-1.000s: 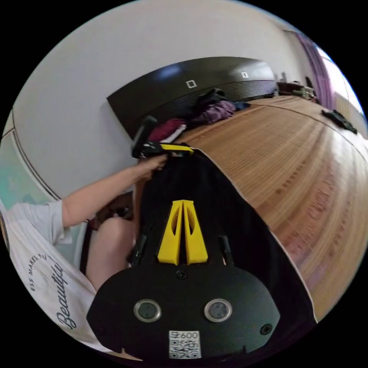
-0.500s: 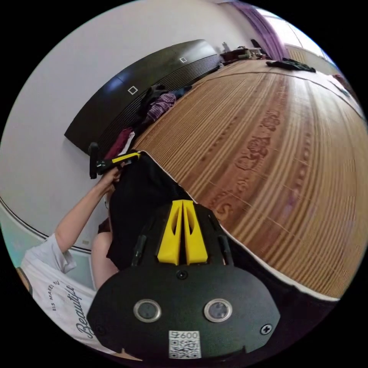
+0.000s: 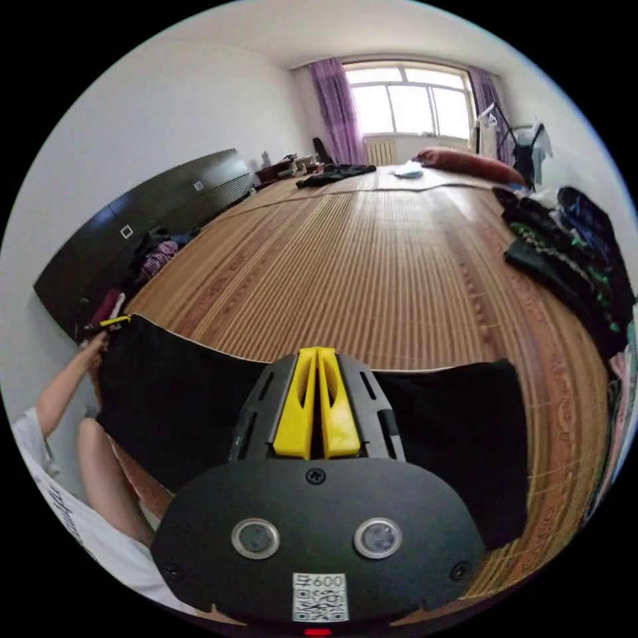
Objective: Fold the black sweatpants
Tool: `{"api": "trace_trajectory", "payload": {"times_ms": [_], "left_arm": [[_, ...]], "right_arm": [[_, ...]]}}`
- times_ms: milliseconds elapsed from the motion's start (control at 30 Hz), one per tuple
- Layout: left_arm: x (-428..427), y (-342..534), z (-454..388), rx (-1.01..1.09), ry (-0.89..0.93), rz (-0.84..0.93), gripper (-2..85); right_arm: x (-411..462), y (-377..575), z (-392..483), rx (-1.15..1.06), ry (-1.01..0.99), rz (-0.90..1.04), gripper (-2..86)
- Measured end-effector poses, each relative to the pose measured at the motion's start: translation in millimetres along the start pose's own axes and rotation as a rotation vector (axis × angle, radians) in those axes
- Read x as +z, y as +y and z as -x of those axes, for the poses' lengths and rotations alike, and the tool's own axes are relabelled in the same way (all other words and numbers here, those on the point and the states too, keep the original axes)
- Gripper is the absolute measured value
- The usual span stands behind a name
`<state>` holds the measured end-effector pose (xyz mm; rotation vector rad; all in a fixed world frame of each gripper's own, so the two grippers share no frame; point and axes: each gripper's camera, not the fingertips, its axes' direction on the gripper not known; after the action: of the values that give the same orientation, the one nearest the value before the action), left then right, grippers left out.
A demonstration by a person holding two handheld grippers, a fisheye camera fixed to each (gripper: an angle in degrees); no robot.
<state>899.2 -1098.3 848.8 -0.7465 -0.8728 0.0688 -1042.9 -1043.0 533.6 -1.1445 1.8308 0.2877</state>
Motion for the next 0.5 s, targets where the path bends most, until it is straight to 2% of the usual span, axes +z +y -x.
{"api": "trace_trajectory", "payload": {"times_ms": [33, 133, 233, 333, 433, 500], "left_arm": [[-6, -2, -5, 0.001, -0.001, 0.0, 0.7], [-21, -7, -17, 0.0, -0.001, 0.001, 0.7], [-37, -12, -29, 0.001, 0.0, 0.001, 0.8], [-53, -18, -42, 0.007, -0.013, 0.002, 0.8], [-70, -24, -56, 0.019, -0.033, 0.003, 0.8], [-81, -28, -63, 0.025, -0.042, 0.002, 0.8]], "right_arm": [[-7, -2, 9, -0.042, -0.034, 0.047, -0.8], [-20, -4, 16, -0.072, 0.217, 0.143, -0.8], [-46, -9, 8, 0.049, 0.313, 0.132, -0.8], [-60, -18, 30, 0.048, 0.341, 0.139, -0.8], [-77, -25, 63, -0.049, 0.385, 0.163, -0.8], [-104, -25, 63, 0.042, 0.368, 0.132, -0.8]]}}
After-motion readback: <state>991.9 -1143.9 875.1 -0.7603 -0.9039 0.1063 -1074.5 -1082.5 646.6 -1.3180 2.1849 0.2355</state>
